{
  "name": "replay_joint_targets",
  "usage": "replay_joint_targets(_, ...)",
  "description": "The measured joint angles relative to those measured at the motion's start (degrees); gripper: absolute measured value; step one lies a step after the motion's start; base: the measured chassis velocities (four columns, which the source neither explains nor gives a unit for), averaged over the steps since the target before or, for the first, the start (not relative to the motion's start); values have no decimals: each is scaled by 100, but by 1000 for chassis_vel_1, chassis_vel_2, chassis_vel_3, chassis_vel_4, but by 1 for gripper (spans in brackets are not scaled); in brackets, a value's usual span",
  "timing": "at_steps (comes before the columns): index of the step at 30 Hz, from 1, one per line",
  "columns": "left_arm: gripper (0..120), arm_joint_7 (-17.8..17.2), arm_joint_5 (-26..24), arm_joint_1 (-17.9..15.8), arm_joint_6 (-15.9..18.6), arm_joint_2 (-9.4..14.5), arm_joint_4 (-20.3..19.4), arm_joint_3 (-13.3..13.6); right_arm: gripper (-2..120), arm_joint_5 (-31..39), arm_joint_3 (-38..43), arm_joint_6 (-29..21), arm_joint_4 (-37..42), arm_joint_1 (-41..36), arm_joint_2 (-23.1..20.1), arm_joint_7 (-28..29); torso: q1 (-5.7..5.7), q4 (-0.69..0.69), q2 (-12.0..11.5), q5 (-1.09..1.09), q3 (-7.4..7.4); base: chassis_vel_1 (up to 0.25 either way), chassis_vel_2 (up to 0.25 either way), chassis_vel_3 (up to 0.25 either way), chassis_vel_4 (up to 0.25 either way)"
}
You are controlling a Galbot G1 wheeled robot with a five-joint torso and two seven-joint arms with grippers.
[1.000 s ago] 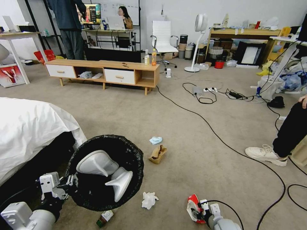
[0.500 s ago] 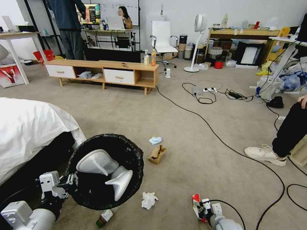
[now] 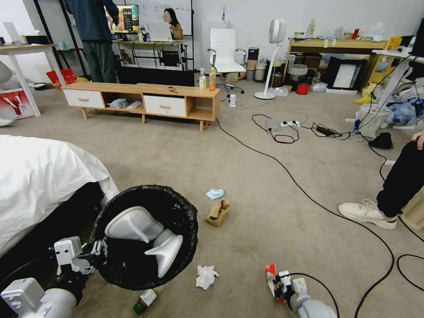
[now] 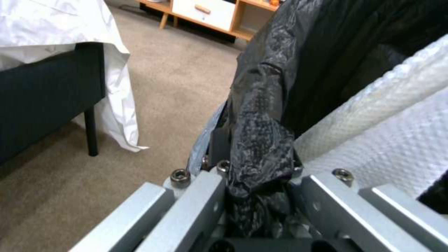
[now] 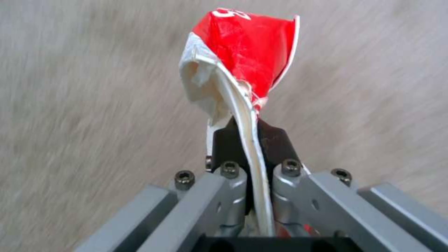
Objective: Pick up the trash bin and place the garbage on the floor into it.
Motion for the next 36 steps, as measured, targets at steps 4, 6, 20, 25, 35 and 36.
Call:
replay_joint_targets(4,2,-30,-100,12,62,75,41,-3,1,83,253,268,1114,-257,-325,1,0,-1,0,-2,0,0,0,0,0)
replay_joint_targets(6,2,-67,-224,20,141,112,41,-3,1,165,326,362,1492,-314,-449,-37,0,-1,0,-4,0,0,0,0,0)
replay_joint_targets(20,2,-1262,-2039,-167,1264,1108,-167,-58,1,1891,553,2488,3637,-276,-2128,-1492,0,0,0,-2,0,0,0,0,0)
replay_joint_targets(25,2,-1669,-2572,-192,1470,1310,-253,-13,1,2256,529,2619,3956,-278,-2288,-1550,0,0,0,-3,0,0,0,0,0)
replay_joint_targets(35,2,-1846,-3435,-564,1499,1990,136,793,1,2861,-140,2756,4474,-246,-2504,-1507,0,-1,0,-3,0,0,0,0,0)
replay_joint_targets(36,2,-1829,-3496,-651,1499,2084,228,898,1,2861,-208,2765,4482,-246,-2495,-1518,0,-1,0,-3,0,0,0,0,0)
